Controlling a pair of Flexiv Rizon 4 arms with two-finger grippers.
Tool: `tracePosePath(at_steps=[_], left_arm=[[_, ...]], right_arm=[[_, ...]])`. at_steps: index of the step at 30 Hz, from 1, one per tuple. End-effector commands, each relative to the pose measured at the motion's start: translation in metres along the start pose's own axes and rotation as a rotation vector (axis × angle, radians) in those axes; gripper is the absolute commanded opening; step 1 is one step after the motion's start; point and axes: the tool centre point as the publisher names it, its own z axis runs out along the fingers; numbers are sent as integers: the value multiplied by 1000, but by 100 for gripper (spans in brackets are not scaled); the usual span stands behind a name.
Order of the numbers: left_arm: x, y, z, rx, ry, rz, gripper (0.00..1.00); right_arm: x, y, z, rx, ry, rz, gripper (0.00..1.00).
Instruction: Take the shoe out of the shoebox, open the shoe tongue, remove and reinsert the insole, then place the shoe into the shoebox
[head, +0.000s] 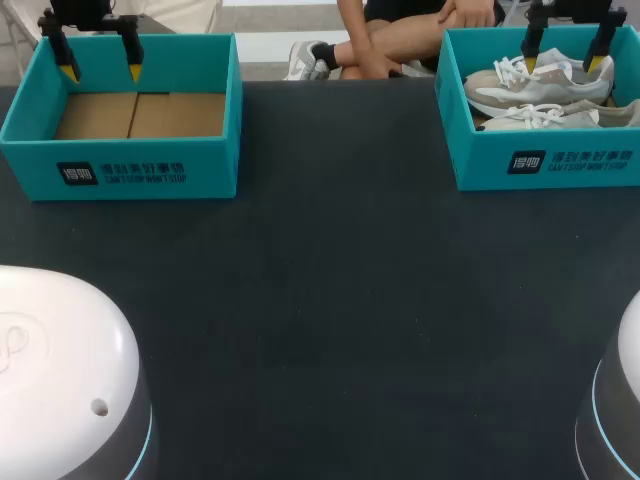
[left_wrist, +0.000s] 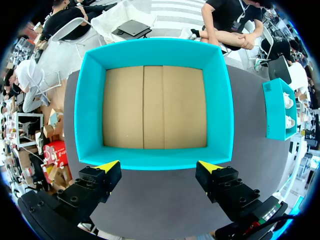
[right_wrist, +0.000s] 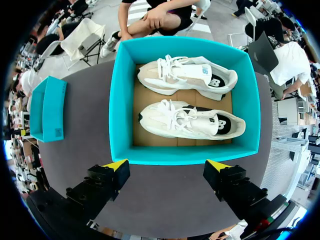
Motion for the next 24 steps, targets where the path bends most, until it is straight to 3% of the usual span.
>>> tracePosePath(at_steps=[1, 18, 20, 24], left_arm=[[0, 0, 0, 0, -1, 0, 100], [0, 0, 0, 0, -1, 0, 100], [0, 0, 0, 0, -1, 0, 100], [0, 0, 0, 0, -1, 0, 100]], right_arm=[[0, 0, 0, 0, -1, 0, 100], [0, 0, 0, 0, -1, 0, 100], [-12, 3, -1, -40, 16, 17, 100], [-47, 12, 6, -126, -67, 62, 100]])
